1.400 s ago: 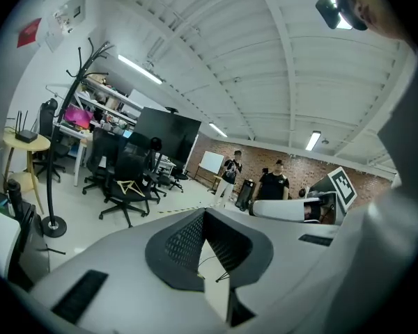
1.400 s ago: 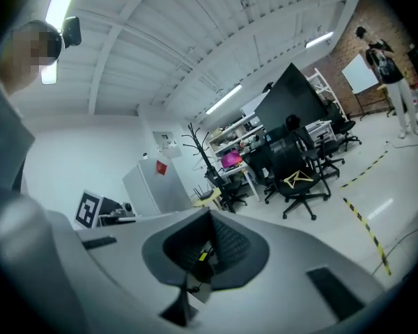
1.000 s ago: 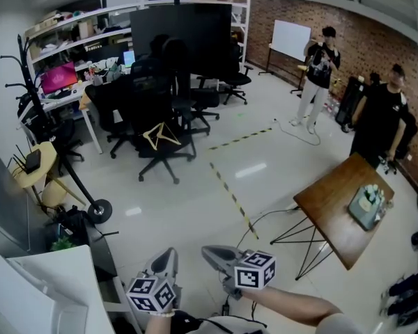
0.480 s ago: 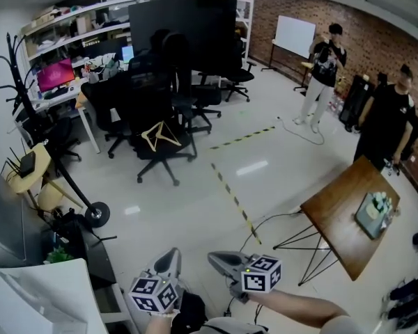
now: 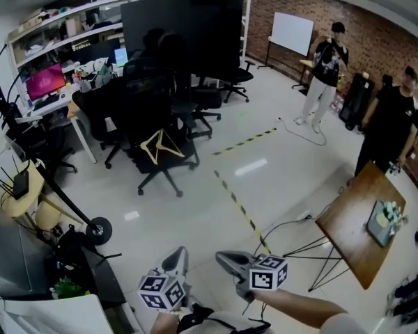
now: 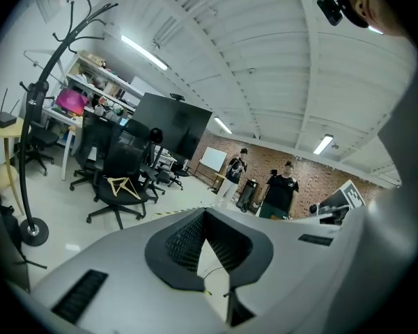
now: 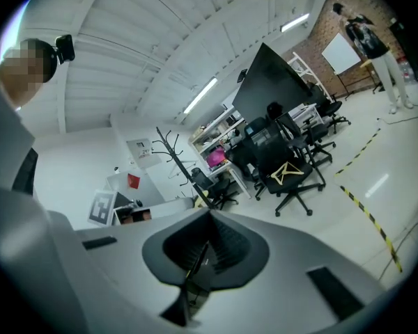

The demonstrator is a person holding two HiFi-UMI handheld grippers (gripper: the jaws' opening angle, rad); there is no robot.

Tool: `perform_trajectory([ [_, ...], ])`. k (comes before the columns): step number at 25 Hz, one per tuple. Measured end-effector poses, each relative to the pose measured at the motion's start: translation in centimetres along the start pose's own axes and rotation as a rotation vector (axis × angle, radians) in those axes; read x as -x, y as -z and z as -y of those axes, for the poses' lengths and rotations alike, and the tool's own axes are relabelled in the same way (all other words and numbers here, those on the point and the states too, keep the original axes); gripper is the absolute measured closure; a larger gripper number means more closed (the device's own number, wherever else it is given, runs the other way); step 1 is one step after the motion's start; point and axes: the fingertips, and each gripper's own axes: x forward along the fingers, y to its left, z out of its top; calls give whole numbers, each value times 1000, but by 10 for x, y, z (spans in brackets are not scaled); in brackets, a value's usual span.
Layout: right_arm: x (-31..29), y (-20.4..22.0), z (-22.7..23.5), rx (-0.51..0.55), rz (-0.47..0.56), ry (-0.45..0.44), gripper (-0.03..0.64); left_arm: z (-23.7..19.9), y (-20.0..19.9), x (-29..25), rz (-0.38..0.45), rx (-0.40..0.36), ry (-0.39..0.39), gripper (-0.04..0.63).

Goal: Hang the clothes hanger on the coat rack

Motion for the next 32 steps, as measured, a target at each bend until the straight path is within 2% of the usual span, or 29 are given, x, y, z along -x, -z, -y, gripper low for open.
perform_trajectory([
  [5,-42,-25,18,-32,20,10,612,-36,-27,-27,-11,-18,23,606],
  [10,-75,-21,29,-117,37,9,612,-65,-39,-51,-23,2,31,606],
  [15,-78,-35,50,-96,5,31,612,-67,-45,-78,-40,1,53,606],
  [20,-103,-66,79,-128,50,9,611,-90,-58,-110,-52,17,27,606],
  [26,-163,-103,129,-104,19,-16,609,-138,-88,-166,-33,14,-11,606],
  [32,-210,-161,180,-96,5,-50,609,-171,-123,-239,-33,7,-60,606],
])
